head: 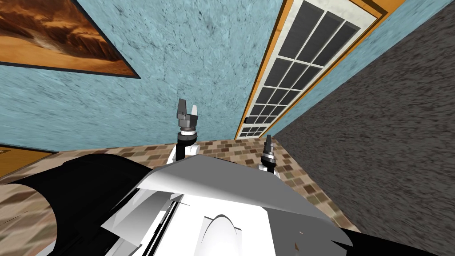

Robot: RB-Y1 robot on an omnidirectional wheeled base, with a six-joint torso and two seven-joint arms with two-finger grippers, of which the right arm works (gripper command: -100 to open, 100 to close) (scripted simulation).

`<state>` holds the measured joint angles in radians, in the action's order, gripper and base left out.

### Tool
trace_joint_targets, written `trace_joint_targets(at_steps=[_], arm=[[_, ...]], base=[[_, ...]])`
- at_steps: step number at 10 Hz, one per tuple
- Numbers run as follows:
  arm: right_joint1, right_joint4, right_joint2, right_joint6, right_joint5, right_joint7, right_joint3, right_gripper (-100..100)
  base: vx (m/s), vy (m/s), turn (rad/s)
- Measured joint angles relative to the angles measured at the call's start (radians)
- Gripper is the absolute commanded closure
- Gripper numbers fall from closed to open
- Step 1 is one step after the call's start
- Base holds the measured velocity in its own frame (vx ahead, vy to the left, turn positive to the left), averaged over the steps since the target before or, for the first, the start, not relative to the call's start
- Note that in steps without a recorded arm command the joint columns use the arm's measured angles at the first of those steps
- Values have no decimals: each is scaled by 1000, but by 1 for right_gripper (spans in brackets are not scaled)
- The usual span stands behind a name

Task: Pull the door open

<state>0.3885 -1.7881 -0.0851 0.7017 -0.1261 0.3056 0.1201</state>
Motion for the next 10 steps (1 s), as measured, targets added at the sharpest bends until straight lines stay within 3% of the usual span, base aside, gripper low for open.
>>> trace_joint_targets(at_steps=[3, 10], arm=[[-24, 63, -12, 9, -25, 53, 7, -100], [-80, 252, -35, 68, -82, 182, 28, -100]], base=[[105, -26, 42], [94, -24, 44]])
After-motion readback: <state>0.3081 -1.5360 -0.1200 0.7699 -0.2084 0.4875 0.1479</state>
